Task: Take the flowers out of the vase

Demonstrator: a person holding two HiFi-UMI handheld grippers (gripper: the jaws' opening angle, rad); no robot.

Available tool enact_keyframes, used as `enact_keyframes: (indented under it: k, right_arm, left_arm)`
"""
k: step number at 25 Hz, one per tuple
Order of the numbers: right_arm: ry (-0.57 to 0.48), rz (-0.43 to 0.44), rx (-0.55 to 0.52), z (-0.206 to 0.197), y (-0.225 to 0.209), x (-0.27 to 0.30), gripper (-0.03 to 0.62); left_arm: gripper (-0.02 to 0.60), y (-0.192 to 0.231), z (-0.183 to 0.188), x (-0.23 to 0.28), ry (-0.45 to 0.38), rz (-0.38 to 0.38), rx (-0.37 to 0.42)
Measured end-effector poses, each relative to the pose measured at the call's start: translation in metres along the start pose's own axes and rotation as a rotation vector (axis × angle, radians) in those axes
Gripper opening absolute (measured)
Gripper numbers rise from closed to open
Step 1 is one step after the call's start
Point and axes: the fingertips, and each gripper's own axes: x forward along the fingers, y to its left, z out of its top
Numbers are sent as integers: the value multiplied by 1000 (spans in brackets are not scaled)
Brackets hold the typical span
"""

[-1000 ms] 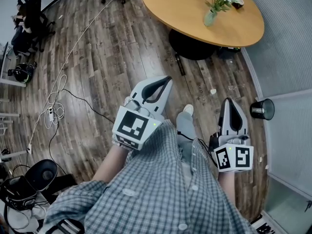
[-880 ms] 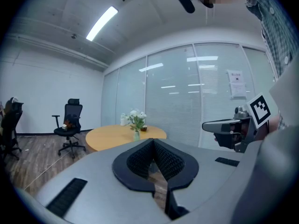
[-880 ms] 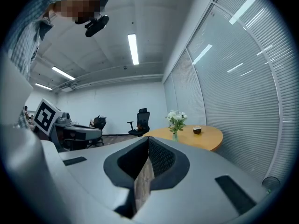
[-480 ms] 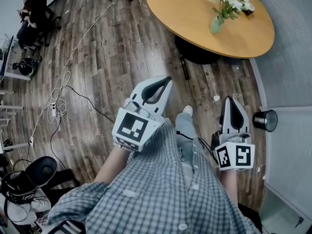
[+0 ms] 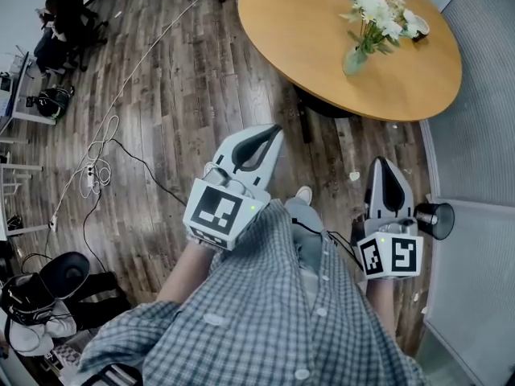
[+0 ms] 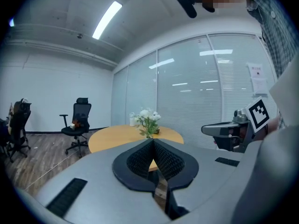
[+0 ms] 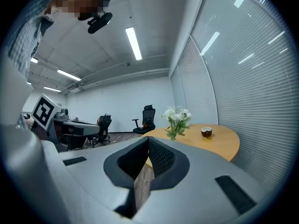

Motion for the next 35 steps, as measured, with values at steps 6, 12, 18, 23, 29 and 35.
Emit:
enact_keyframes:
  k: [6, 12, 18, 23, 29, 35]
  right_arm:
    - [-15, 27, -12, 13, -36, 33, 11]
    - [-13, 36, -22, 18, -62, 44, 11]
    - [-11, 43, -9, 17, -85, 61, 11]
    - [-1, 38, 1, 14, -96, 64, 11]
    - [3, 12, 14, 10, -108, 62, 11]
    - [0, -29, 19, 11, -119, 62, 11]
  left_arm:
    - [8, 9, 18, 40, -18, 33, 6]
    - [8, 7, 28, 68, -31, 52, -3]
    - [8, 9, 29, 94, -16, 62, -11]
    - [8, 5, 31, 107, -6, 55, -7]
    - [8, 1, 30, 123, 3, 36, -21]
    - [8, -2, 32, 142, 0, -8, -18]
